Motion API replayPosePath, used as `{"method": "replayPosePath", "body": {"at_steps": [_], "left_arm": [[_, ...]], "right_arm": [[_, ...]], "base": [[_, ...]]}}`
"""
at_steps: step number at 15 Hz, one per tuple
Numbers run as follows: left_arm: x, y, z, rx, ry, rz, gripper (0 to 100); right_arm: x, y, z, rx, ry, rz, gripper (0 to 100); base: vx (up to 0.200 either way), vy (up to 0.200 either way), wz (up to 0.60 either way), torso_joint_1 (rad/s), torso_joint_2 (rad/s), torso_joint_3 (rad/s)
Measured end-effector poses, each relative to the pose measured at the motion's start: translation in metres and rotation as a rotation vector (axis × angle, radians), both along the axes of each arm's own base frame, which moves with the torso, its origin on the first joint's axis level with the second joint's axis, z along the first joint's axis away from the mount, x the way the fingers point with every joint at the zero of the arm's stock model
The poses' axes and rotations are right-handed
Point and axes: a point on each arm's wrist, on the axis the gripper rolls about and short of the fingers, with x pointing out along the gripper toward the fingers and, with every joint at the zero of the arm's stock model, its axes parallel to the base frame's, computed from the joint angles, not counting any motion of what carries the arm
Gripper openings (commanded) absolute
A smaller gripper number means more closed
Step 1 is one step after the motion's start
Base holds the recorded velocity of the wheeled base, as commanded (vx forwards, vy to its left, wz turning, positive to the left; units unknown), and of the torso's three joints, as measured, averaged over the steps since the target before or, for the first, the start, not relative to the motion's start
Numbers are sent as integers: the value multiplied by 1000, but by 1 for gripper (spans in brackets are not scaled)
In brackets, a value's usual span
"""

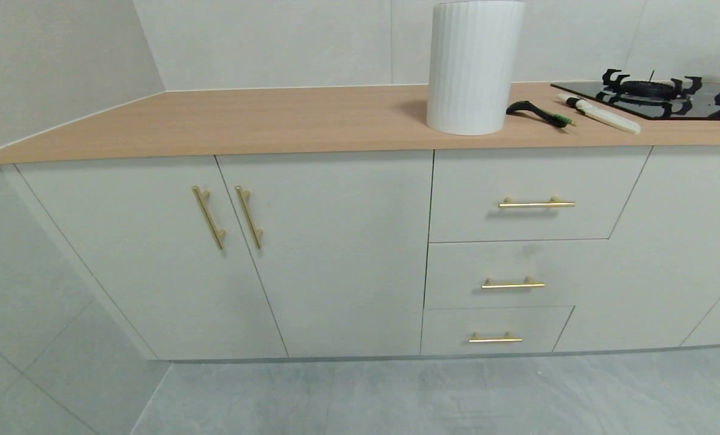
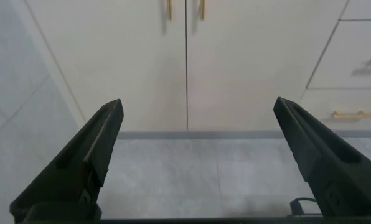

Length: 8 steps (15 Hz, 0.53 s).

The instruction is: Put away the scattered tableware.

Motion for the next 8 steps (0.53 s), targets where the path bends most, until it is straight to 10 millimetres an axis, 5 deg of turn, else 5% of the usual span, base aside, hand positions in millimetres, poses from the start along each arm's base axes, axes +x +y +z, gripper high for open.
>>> {"method": "replayPosePath", "body": {"at_steps": [3,8], "left_arm": [[0,0,0,0,0,-1,100],[0,0,0,0,0,-1,100]], "right_arm": [[0,0,0,0,0,0,100],[0,0,0,1,1,-1,100]], "base": [[200,0,0,1,2,4],[0,0,0,0,0,0]]}}
